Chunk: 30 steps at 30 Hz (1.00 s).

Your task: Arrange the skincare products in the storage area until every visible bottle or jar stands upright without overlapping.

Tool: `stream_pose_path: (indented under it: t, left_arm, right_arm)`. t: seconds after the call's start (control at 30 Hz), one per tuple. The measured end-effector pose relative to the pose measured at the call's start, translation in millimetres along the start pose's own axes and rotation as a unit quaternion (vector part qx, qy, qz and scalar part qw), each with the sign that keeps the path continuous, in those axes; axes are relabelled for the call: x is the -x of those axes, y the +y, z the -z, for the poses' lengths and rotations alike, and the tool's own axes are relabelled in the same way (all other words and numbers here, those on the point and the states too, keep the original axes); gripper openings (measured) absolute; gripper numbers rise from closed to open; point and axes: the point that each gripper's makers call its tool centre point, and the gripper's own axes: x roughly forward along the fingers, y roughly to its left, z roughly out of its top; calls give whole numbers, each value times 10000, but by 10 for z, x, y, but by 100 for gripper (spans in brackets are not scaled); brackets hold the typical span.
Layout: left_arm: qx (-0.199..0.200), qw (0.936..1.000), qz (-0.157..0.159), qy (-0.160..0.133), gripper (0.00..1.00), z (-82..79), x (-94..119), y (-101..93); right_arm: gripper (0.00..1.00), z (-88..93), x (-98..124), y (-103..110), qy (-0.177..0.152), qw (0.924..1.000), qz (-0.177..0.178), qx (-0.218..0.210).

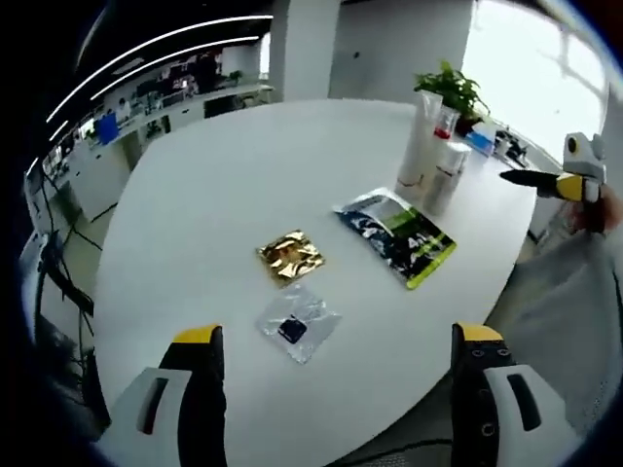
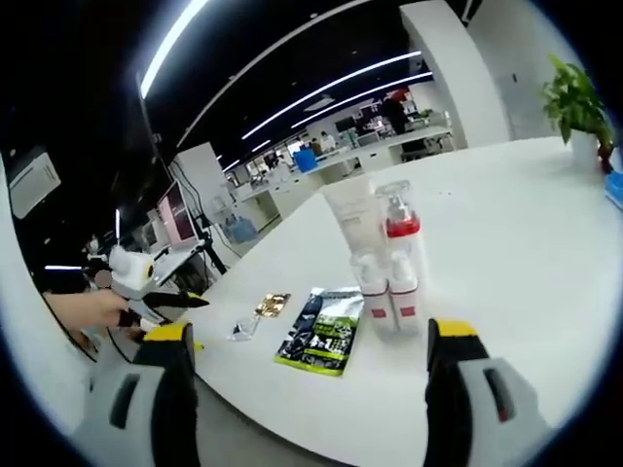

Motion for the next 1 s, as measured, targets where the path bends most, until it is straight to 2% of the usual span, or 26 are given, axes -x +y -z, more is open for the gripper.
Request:
stream_pose_path:
  t: [0.1,0.2,0.63,0.73,0.9,1.0]
  left_arm:
    - [-338,9990,75,268,88,62,-83,30]
    - [-507,9974,113,500,87,127,-159,65]
    - [-988,9904,174,954,68,169,-366,253]
    - [-1193,9866,149,1099,65,194,-417,318]
    - [-1468,9807,257,1263,58,221,-507,317]
    - [-1493,9796,341,1305,55,196,-546,304]
  right_arm:
    - [100,-2,1,-7,-12,10000,12,-22]
    - [100,0,0,-12,-3,10000,18,-27]
    - [98,-8,14,-55,-42,9999,104,-52]
    - [98,-13,18,-64,-59,9999,126,-61]
    - [98,-11,21,-81,-61,9999,142,-70]
    - [98,-10,21,-82,-53,9998,152,-66]
